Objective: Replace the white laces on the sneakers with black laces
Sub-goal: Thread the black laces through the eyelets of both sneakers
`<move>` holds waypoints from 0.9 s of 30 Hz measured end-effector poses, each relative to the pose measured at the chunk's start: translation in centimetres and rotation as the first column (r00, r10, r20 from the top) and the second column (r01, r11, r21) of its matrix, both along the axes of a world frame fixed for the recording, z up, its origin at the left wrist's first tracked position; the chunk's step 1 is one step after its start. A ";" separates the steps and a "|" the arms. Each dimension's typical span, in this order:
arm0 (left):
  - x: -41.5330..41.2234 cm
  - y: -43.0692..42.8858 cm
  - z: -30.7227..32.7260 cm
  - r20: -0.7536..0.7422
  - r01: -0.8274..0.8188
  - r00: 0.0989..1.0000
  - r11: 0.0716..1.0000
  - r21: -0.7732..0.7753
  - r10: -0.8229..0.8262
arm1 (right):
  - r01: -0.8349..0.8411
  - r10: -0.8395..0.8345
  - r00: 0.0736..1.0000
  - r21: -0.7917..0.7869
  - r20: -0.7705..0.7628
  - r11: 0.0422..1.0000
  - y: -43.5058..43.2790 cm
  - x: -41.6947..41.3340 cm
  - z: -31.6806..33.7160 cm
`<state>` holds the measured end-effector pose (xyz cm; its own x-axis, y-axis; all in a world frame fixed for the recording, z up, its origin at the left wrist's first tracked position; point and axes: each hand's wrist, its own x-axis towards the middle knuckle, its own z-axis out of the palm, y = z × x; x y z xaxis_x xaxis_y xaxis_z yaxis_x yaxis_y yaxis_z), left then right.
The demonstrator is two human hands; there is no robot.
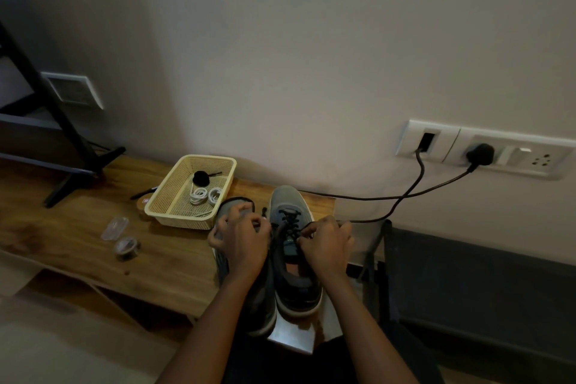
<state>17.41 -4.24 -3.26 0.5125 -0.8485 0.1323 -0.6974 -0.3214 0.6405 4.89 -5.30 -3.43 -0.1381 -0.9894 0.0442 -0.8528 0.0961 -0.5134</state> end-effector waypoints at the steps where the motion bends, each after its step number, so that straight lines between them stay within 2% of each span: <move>1: 0.1 0.1 0.2 -0.050 -0.071 0.996 0.995 -0.065 0.068 | 0.000 0.000 1.000 0.000 0.006 1.000 0.1 0.0 0.0; 4: 0.2 0.3 0.7 -0.213 -0.289 0.946 0.934 -0.209 0.245 | 0.000 0.000 1.000 0.014 0.030 1.000 0.1 0.0 0.0; 6: 0.3 0.4 0.7 -0.240 -0.318 0.935 0.918 -0.237 0.262 | -0.008 0.006 0.998 0.034 0.064 0.999 0.0 -0.1 0.0; 8: 0.5 0.3 0.3 -0.143 -0.215 0.972 0.956 -0.201 0.188 | -0.015 0.011 0.996 0.043 0.090 0.999 -0.1 -0.2 0.0; 11: 1.1 0.4 -0.4 0.052 -0.035 0.998 0.998 -0.053 0.038 | -0.062 0.061 0.997 0.026 0.036 0.998 0.0 -0.3 0.1; 17: 0.4 0.2 -0.2 0.206 0.227 0.947 0.967 0.117 -0.247 | -0.109 0.109 0.993 0.002 -0.043 0.994 0.2 -0.2 0.3; 27: 0.1 0.5 -0.4 0.217 0.234 0.932 0.939 0.252 -0.291 | -0.109 0.107 0.993 -0.021 -0.057 0.994 0.2 0.0 0.1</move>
<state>17.48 -3.78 -3.68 0.2421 -0.9700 0.0227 -0.9027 -0.2166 0.3718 4.91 -5.08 -3.32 -0.0272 -0.9970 0.0728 -0.8848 -0.0099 -0.4658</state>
